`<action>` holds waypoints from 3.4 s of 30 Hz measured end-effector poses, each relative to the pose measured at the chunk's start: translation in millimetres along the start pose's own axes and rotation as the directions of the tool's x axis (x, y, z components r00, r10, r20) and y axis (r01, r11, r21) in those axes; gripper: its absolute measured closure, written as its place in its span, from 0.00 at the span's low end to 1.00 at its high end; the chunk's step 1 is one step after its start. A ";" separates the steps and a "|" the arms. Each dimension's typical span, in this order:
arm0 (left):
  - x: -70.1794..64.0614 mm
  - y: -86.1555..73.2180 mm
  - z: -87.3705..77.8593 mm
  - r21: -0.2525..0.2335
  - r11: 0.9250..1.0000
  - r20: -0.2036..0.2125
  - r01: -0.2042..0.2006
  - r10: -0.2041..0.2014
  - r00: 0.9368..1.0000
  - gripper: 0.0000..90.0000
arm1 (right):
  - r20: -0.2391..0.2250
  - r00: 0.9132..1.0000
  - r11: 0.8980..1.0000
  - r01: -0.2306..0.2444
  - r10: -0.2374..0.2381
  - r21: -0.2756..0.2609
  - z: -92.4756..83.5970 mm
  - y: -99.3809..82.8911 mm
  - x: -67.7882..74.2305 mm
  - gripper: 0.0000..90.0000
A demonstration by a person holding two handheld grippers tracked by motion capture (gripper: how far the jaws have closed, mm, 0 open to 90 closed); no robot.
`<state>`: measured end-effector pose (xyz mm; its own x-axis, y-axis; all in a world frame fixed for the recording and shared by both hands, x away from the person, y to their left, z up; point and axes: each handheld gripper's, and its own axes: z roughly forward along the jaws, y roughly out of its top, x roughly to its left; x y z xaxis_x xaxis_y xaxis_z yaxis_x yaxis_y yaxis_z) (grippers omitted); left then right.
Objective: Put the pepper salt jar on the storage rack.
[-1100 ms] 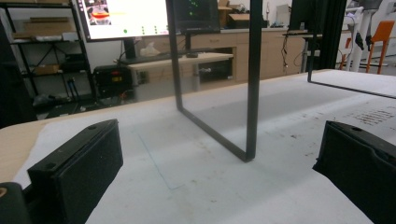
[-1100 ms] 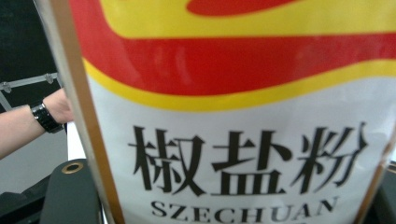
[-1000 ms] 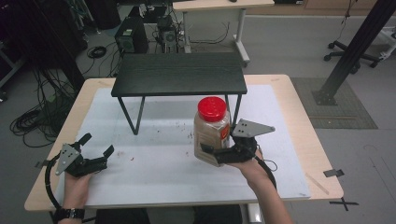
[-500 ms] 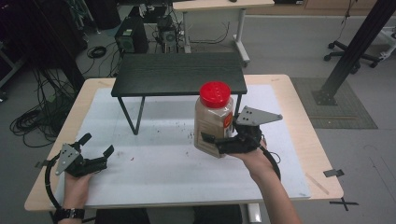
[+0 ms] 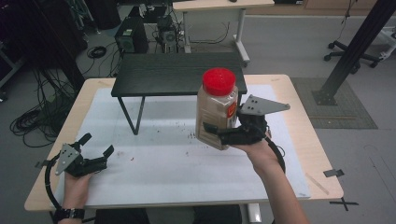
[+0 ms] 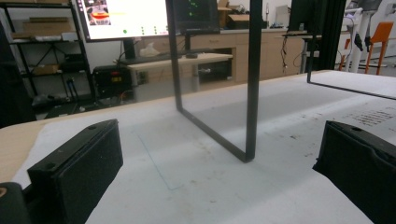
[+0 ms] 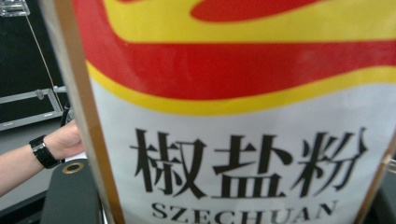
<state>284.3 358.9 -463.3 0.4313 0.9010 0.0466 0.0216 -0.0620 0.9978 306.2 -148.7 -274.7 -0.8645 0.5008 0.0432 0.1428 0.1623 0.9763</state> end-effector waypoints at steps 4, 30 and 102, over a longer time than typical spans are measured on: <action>0.1 0.0 0.0 -0.001 1.000 0.001 0.001 -0.001 1.000 0.00 | 0.006 1.000 1.000 0.000 0.000 -0.001 -1.0 6.4 -0.4 0.28; 0.1 0.0 -0.2 -0.002 1.000 0.005 -0.001 0.001 1.000 0.00 | 0.035 0.999 1.000 0.016 -0.015 -0.020 -2.9 40.2 -1.9 0.28; -0.8 -0.1 0.7 -0.004 1.000 0.000 0.000 0.000 1.000 0.00 | 0.109 0.993 0.998 0.049 -0.046 -0.025 22.3 79.6 -52.2 0.28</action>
<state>284.6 357.8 -463.5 0.4310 0.9011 0.0468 0.0182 -0.0606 0.9980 373.5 -143.0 -203.9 -0.8125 0.5824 -0.0250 0.0883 0.1655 0.9822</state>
